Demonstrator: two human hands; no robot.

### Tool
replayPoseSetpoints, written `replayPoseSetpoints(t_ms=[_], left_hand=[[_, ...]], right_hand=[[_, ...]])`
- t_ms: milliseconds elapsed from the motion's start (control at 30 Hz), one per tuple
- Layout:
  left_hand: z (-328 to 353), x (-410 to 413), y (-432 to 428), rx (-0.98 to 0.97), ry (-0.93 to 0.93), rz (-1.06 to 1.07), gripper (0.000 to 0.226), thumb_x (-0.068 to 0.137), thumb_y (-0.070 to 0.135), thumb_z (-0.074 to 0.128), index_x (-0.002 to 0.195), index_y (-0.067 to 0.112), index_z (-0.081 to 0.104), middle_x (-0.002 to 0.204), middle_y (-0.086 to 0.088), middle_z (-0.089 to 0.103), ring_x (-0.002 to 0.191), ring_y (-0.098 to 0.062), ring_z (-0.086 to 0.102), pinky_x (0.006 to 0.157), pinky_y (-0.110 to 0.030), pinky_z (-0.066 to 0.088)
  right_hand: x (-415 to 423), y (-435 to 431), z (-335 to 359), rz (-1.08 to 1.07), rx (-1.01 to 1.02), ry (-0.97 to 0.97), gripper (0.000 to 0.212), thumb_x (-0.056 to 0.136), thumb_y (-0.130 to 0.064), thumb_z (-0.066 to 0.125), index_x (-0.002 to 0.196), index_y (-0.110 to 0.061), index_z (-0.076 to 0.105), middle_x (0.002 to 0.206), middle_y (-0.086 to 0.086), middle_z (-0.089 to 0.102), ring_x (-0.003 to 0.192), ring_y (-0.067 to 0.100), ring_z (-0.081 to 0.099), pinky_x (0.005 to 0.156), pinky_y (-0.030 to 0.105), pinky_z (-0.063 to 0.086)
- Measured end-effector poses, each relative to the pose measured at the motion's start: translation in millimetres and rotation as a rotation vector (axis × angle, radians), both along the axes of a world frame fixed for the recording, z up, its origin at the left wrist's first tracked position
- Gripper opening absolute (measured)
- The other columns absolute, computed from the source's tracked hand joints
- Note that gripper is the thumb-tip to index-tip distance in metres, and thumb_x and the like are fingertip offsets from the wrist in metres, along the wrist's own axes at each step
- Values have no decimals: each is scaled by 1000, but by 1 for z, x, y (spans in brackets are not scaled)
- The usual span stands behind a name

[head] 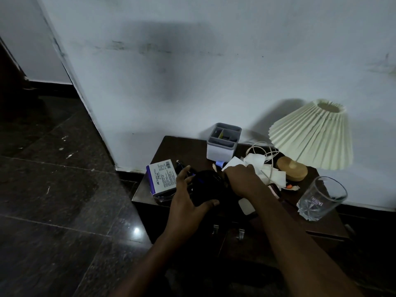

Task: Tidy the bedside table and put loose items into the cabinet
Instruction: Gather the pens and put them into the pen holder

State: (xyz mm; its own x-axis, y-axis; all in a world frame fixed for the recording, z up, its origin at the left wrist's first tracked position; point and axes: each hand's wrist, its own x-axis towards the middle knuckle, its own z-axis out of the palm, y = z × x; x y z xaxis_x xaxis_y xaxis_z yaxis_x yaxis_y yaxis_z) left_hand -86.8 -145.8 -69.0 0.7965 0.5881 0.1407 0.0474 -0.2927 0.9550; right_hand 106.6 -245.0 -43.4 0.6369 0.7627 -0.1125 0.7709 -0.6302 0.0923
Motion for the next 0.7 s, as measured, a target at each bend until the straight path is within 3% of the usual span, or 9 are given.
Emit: replayPoseSetpoints(t_ms=[133, 233, 333, 467, 533, 600, 700], left_hand=[[-3, 0, 1, 0, 1, -3, 116, 59, 53, 90, 149, 64, 17, 127, 44, 47, 113, 15, 57, 85, -12, 46], [-4, 1, 1, -6, 3, -6, 116, 61, 49, 92, 149, 64, 17, 129, 39, 46, 115, 10, 54, 89, -18, 47], [-5, 5, 3, -1, 20, -12, 115, 67, 38, 95, 145, 68, 16, 127, 38, 47, 110, 14, 55, 87, -12, 45], [-6, 9, 5, -8, 26, -27, 115, 69, 36, 94, 148, 64, 16, 127, 37, 48, 108, 28, 53, 84, -9, 43], [-5, 11, 5, -15, 26, -26, 114, 69, 36, 94, 147, 64, 16, 128, 35, 48, 108, 28, 51, 85, -9, 41], [-4, 13, 5, -14, 34, -26, 113, 71, 35, 94, 143, 70, 15, 130, 34, 47, 108, 25, 52, 84, -7, 41], [-1, 14, 6, -12, 19, -50, 113, 72, 32, 94, 139, 74, 13, 131, 37, 44, 111, 29, 49, 77, 2, 43]], right_hand=[[3, -5, -1, 12, -64, -39, 35, 96, -12, 54, 131, -19, 58, 109, 9, 70, 105, 34, 66, 93, 49, 44], [3, -9, 0, -29, -132, -2, 42, 96, -11, 54, 137, -17, 53, 112, 12, 70, 108, 35, 64, 100, 54, 38], [2, -6, 6, -63, -184, 82, 37, 96, -11, 53, 132, -17, 54, 117, 12, 67, 116, 36, 60, 107, 56, 31], [3, -9, 14, -107, -140, 137, 12, 98, -12, 51, 109, -15, 55, 118, 12, 67, 119, 35, 58, 107, 51, 31], [7, -14, 19, -123, -28, 174, 3, 101, -17, 51, 100, -14, 51, 117, 15, 67, 116, 35, 59, 99, 45, 37], [11, -21, 29, -145, 198, 273, 14, 104, -23, 53, 104, -9, 56, 114, 16, 68, 108, 35, 62, 85, 40, 44], [13, -34, 52, -146, 587, 473, 15, 104, -28, 58, 108, -16, 66, 95, 4, 72, 87, 27, 67, 70, 38, 52]])
